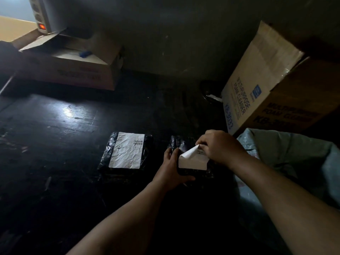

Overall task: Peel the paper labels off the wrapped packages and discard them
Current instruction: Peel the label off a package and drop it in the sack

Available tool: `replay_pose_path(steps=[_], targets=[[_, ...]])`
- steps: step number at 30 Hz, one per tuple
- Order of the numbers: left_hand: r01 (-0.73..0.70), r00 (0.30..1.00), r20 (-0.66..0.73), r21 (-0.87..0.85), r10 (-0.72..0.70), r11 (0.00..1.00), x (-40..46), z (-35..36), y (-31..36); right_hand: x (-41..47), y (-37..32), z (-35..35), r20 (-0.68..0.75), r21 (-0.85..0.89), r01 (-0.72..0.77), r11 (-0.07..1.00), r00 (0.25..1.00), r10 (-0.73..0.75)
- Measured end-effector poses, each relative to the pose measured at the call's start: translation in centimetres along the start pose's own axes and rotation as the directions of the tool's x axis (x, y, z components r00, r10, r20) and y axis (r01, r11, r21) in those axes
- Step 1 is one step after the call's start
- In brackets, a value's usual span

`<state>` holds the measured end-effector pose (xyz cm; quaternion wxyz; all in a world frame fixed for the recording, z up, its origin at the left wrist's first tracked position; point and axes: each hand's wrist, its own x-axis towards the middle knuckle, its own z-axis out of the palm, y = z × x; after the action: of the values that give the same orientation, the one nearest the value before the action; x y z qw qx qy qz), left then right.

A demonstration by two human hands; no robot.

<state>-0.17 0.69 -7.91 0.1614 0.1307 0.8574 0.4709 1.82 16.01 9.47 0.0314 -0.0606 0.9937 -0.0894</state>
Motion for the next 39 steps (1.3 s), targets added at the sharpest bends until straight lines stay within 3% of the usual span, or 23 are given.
replay_pose_path(steps=[9,14,16,23,27,31,35,39], targets=[[-0.009,1.0,0.002,0.023,0.009,1.0,-0.1,0.3,-0.4,-1.3,0.7,-1.6,0.004,0.039,0.024,0.999,1.0,-0.024],[-0.001,1.0,0.01,0.045,0.001,0.999,-0.1,0.4,-0.5,-1.6,1.7,-5.1,-0.286,0.147,0.02,0.989,0.958,0.023],[0.012,1.0,0.028,0.077,-0.014,0.997,-0.1,0.2,-0.2,-1.7,1.9,-7.1,-0.328,0.134,0.037,0.99,0.945,0.009],[0.029,0.996,0.076,0.284,-0.053,0.958,0.0,-0.7,2.2,-3.5,2.3,-7.4,-0.267,0.088,0.012,0.996,0.964,0.012],[0.053,0.988,0.113,0.397,-0.106,0.916,0.0,-1.1,3.4,-4.8,3.2,-7.7,-0.235,0.141,-0.066,0.988,0.967,0.099],[-0.045,0.999,0.036,0.536,0.031,0.843,-0.2,-1.2,5.3,-6.7,4.8,-9.5,-0.238,0.105,-0.129,0.986,0.96,0.151],[-0.247,0.955,-0.003,0.542,0.295,0.804,0.1,1.3,9.9,-9.5,8.3,-12.0,-0.286,0.042,-0.211,0.977,0.934,0.214],[-0.439,0.879,0.102,0.554,0.466,0.707,0.3,5.4,15.6,-12.9,12.8,-14.2,-0.319,-0.017,-0.336,0.942,0.894,0.314]])
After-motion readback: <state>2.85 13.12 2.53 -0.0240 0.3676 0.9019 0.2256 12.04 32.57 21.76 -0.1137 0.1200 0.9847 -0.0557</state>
